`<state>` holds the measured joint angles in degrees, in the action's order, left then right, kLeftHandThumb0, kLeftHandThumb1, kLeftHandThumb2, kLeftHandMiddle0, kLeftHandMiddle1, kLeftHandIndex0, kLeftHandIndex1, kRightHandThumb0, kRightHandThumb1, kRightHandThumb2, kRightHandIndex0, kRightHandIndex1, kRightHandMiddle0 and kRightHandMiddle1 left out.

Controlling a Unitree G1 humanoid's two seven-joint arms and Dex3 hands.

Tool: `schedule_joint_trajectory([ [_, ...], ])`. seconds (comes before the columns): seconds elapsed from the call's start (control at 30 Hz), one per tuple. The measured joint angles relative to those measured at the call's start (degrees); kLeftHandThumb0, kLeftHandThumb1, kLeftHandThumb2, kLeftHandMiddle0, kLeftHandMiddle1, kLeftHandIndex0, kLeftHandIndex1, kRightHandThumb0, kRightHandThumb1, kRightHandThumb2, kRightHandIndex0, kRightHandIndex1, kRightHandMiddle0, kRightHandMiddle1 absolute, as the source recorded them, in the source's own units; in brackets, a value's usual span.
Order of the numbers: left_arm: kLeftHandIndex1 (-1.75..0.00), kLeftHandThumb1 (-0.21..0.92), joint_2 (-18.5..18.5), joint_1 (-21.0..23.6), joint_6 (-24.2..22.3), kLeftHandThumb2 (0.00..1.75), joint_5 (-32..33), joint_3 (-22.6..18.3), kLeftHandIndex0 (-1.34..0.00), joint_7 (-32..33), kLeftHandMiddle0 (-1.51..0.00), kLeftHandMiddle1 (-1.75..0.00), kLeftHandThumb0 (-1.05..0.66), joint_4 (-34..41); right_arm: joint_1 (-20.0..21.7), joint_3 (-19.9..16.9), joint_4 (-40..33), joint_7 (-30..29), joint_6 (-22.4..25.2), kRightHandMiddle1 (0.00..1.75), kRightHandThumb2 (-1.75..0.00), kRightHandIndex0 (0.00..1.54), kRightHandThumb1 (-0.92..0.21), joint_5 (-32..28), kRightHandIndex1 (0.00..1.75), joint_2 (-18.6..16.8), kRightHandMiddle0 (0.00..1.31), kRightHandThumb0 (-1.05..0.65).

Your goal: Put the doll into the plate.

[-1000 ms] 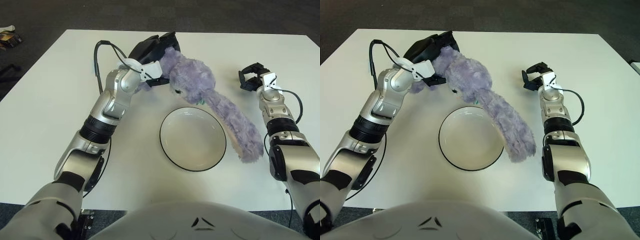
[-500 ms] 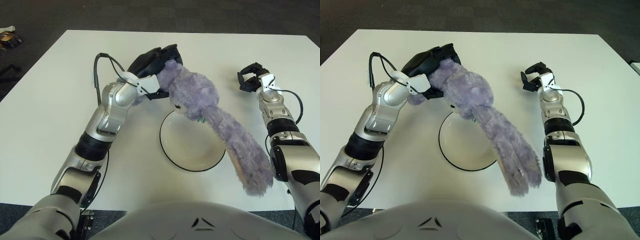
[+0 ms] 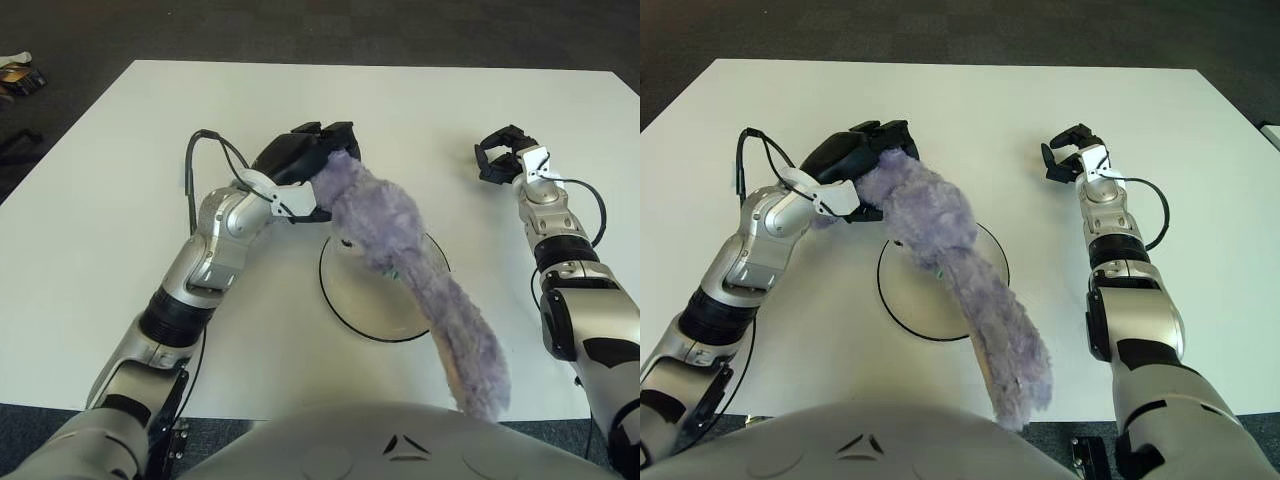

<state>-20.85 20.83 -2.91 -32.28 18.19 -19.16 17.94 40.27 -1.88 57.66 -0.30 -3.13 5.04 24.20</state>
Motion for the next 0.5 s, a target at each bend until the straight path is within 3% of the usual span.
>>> schedule_joint_trajectory([
  [0.5, -1.53, 0.33, 2.0, -2.8, 3.6, 1.24, 3.9, 0.2, -0.51, -0.3, -0.60, -1.75, -0.01, 0.7, 0.1, 1.6, 0.2, 0.2, -1.0, 1.75, -1.00, 0.31, -0.59, 0.4, 1.75, 0.2, 0.29, -0.01],
])
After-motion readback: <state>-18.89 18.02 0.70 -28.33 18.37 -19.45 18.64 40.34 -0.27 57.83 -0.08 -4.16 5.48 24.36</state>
